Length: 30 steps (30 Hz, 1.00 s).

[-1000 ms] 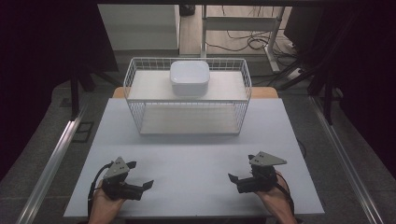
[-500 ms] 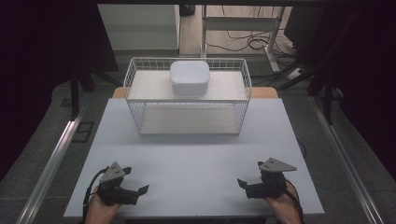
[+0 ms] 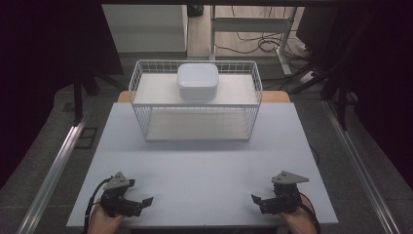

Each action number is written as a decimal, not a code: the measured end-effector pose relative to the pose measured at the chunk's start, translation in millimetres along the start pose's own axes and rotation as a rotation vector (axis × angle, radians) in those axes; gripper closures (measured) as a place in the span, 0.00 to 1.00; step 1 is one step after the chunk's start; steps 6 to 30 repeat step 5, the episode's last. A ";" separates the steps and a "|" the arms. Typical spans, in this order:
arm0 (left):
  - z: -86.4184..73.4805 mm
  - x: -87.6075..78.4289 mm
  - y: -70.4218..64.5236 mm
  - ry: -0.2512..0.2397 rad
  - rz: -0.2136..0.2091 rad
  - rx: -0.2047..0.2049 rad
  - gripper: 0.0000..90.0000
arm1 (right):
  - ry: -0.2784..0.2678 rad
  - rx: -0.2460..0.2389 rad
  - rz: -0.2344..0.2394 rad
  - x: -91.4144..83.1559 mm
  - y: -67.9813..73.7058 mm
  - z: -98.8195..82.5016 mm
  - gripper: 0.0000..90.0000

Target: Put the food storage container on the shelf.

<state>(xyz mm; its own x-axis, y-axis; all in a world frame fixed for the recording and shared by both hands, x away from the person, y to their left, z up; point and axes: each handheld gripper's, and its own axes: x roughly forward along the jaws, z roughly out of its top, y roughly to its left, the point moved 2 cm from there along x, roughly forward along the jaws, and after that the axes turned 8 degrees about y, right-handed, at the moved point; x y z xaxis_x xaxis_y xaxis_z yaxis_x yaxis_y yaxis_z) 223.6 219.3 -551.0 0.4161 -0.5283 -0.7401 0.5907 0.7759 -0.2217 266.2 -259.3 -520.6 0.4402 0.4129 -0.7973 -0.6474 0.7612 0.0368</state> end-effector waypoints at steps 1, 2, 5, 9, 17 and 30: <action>0.0 1.1 -0.2 0.006 0.001 0.001 0.00 | 0.013 -0.002 0.002 1.4 -0.6 -0.8 0.00; 0.0 1.1 -0.2 0.006 0.001 0.001 0.00 | 0.013 -0.002 0.002 1.4 -0.6 -0.8 0.00; 0.7 2.1 -0.3 0.012 0.005 0.007 0.00 | 0.020 -0.003 0.001 2.9 0.3 -1.0 0.00; 0.7 2.1 -0.3 0.012 0.005 0.007 0.00 | 0.020 -0.003 0.001 2.9 0.3 -1.0 0.00; 0.7 2.1 -0.3 0.012 0.005 0.007 0.00 | 0.020 -0.003 0.001 2.9 0.3 -1.0 0.00; 0.7 2.1 -0.3 0.012 0.005 0.007 0.00 | 0.020 -0.003 0.001 2.9 0.3 -1.0 0.00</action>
